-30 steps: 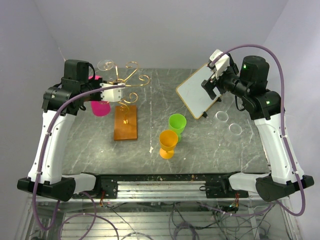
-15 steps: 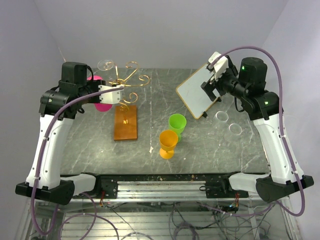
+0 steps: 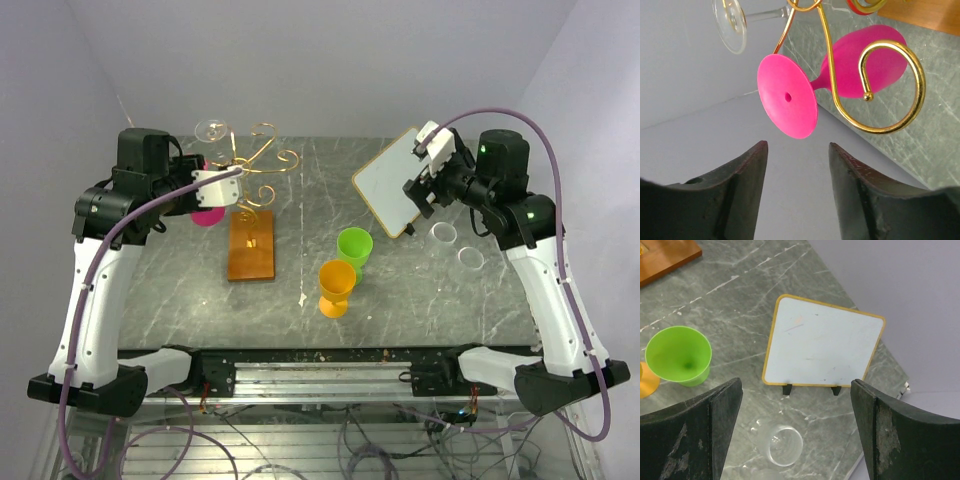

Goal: Place the wine glass upside down on the wine glass rack

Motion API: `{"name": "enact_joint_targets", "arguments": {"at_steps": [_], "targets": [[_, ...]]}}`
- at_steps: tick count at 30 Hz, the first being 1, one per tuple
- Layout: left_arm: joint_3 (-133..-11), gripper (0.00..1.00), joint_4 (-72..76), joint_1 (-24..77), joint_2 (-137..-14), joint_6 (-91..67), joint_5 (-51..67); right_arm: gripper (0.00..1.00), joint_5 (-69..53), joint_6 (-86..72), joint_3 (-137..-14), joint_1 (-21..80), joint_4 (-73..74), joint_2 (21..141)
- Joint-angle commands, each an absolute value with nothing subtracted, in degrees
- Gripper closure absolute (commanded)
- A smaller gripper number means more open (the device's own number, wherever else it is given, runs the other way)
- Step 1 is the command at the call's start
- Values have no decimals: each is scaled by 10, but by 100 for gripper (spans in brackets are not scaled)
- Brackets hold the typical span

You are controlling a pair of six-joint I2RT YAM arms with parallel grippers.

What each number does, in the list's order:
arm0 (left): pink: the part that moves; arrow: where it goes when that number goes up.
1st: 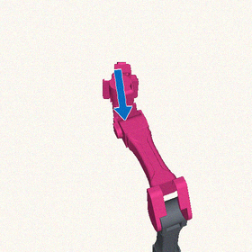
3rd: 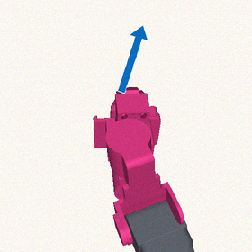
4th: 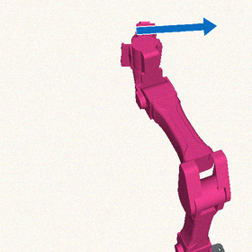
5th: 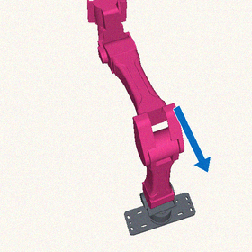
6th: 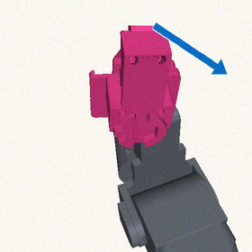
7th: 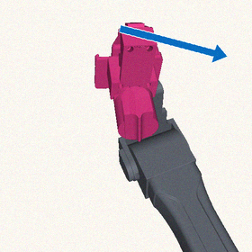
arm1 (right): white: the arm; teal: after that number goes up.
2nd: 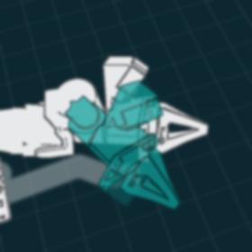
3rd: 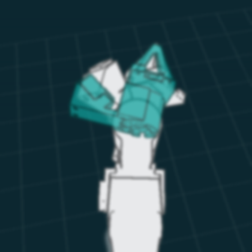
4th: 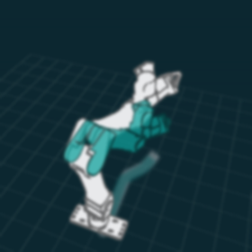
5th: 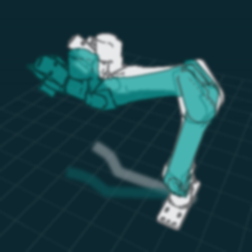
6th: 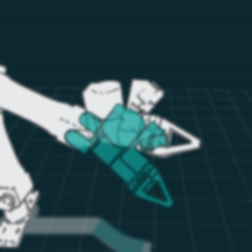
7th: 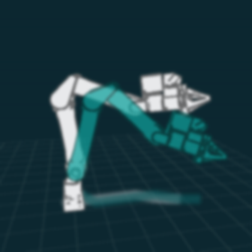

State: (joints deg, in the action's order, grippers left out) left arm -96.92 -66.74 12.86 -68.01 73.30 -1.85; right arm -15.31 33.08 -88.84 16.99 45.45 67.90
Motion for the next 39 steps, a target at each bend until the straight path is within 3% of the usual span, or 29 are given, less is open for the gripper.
{"name": "enact_joint_targets", "arguments": {"at_steps": [1,4,7,10,15,27,35,39], "targets": [[-990,34,-646,133,-674,656,-48,10,-177,328,-873,165,473,673],[-998,30,-631,133,-671,615,-80,7,-225,322,-871,165,493,693],[-1004,10,-595,133,-666,553,-113,3,-303,308,-882,169,528,737],[-1008,0,-559,132,-665,516,-140,0,-319,299,-877,185,523,764],[-1028,1,-495,130,-674,446,-178,1,-274,289,-858,222,508,792],[-1039,1,-409,127,-680,315,-99,9,-119,267,-834,321,499,880],[-1023,1,-421,127,-678,327,-46,22,-90,256,-853,329,509,928],[-1020,1,-420,127,-680,330,-40,34,-100,257,-855,331,514,940]]}}
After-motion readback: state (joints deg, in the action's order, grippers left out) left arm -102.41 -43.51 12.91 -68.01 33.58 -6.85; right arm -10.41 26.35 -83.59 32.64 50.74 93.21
